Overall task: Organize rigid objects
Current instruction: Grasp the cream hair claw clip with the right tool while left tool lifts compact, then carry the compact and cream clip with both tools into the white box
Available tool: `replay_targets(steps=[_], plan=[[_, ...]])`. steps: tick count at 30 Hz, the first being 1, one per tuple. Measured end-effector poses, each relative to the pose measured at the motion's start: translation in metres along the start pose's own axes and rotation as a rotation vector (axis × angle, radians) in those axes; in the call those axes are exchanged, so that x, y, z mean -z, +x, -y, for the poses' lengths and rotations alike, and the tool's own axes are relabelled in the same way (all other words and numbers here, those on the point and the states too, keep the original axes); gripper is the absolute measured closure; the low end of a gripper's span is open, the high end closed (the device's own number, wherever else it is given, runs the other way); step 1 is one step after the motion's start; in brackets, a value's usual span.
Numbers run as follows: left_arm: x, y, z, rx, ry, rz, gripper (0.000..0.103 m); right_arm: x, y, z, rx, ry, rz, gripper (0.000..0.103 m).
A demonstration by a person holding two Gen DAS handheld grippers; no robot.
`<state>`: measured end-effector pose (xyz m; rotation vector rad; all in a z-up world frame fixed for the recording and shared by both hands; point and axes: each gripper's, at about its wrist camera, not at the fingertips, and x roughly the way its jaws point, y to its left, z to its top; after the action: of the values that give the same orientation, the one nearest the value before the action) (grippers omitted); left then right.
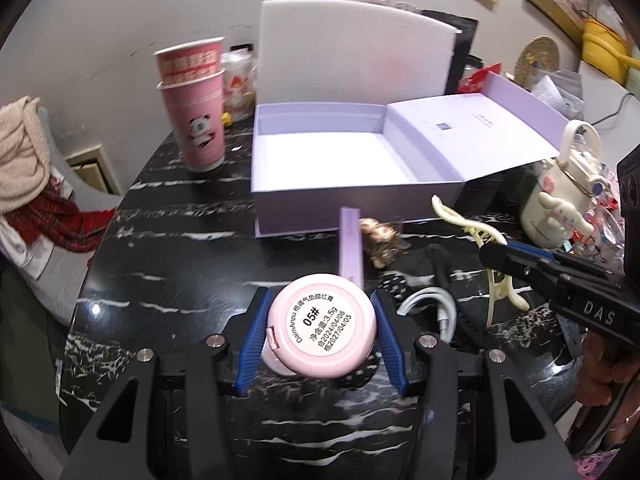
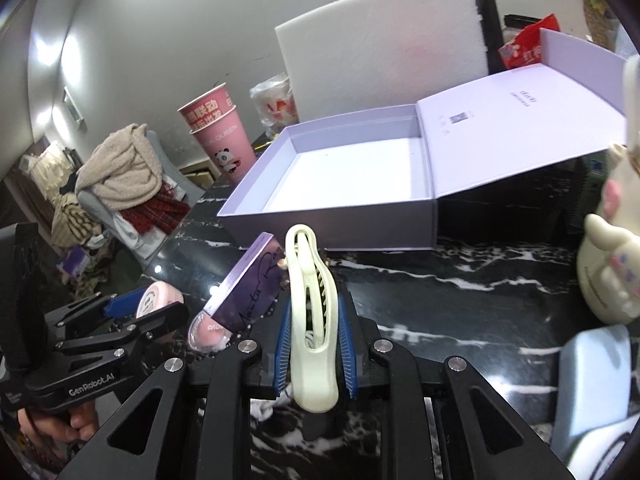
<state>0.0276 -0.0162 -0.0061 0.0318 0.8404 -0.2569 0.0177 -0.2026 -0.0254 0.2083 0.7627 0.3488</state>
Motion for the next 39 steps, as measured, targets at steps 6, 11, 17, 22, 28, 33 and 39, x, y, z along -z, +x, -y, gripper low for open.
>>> replay_targets(steps=[6, 11, 17, 22, 28, 33, 39], plan=[[-0.009, -0.002, 0.016, 0.025, 0.030, 0.020, 0.053, 0.007, -0.014, 0.002, 0.011, -0.005, 0.008, 0.081], [-0.019, -0.003, 0.026, 0.042, 0.053, 0.042, 0.053, 0.010, -0.022, 0.002, 0.006, -0.011, 0.007, 0.081], [-0.034, 0.000, 0.034, 0.051, 0.068, 0.052, 0.053, 0.003, -0.027, -0.001, -0.006, -0.033, 0.020, 0.081], [-0.047, 0.002, 0.040, 0.060, 0.080, 0.068, 0.053, -0.009, -0.030, -0.001, -0.004, -0.062, 0.024, 0.081], [-0.063, 0.006, 0.044, 0.057, 0.099, 0.077, 0.053, -0.025, -0.029, 0.000, -0.009, -0.091, 0.028, 0.081], [-0.078, 0.008, 0.046, 0.065, 0.112, 0.096, 0.053, -0.043, -0.028, -0.001, -0.019, -0.112, 0.041, 0.081], [-0.096, 0.009, 0.047, 0.069, 0.125, 0.122, 0.053, -0.063, -0.027, -0.002, -0.024, -0.135, 0.061, 0.081]])
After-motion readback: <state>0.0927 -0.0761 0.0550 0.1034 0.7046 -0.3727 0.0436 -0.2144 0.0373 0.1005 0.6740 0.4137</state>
